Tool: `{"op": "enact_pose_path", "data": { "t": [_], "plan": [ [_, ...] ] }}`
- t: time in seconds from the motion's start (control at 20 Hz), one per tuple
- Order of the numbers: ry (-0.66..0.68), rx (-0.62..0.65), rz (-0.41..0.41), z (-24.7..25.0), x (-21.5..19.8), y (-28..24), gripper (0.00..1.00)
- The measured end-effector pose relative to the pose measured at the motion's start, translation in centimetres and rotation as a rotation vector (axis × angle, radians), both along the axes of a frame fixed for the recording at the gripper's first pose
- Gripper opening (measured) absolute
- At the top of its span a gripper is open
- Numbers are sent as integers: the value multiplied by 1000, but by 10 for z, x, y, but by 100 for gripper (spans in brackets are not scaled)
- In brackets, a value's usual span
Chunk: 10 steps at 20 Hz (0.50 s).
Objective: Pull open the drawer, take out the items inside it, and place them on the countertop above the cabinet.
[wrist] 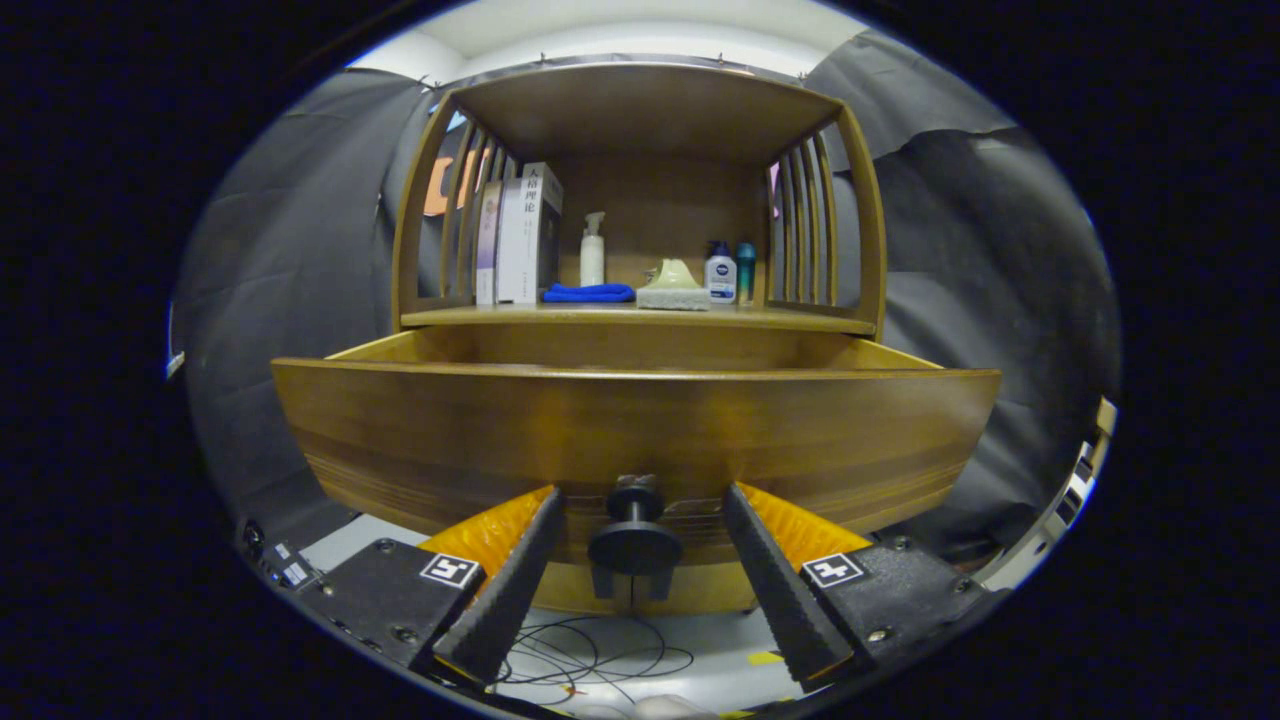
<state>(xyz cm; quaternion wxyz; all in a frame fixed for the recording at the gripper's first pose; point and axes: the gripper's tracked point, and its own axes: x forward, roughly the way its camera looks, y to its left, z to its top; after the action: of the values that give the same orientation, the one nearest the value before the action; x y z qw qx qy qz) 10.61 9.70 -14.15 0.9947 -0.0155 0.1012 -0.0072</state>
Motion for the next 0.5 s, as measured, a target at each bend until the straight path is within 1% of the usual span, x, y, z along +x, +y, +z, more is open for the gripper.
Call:
{"op": "enact_pose_path", "data": {
  "t": [0.25,0.4,0.45,0.5],
  "plan": [
    [13,13,11,3,27,-3,100],
    [-21,6,8,11,40,-1,100],
    [-1,10,6,8,45,0,100],
    [-21,24,6,11,47,1,100]
  ]
}}
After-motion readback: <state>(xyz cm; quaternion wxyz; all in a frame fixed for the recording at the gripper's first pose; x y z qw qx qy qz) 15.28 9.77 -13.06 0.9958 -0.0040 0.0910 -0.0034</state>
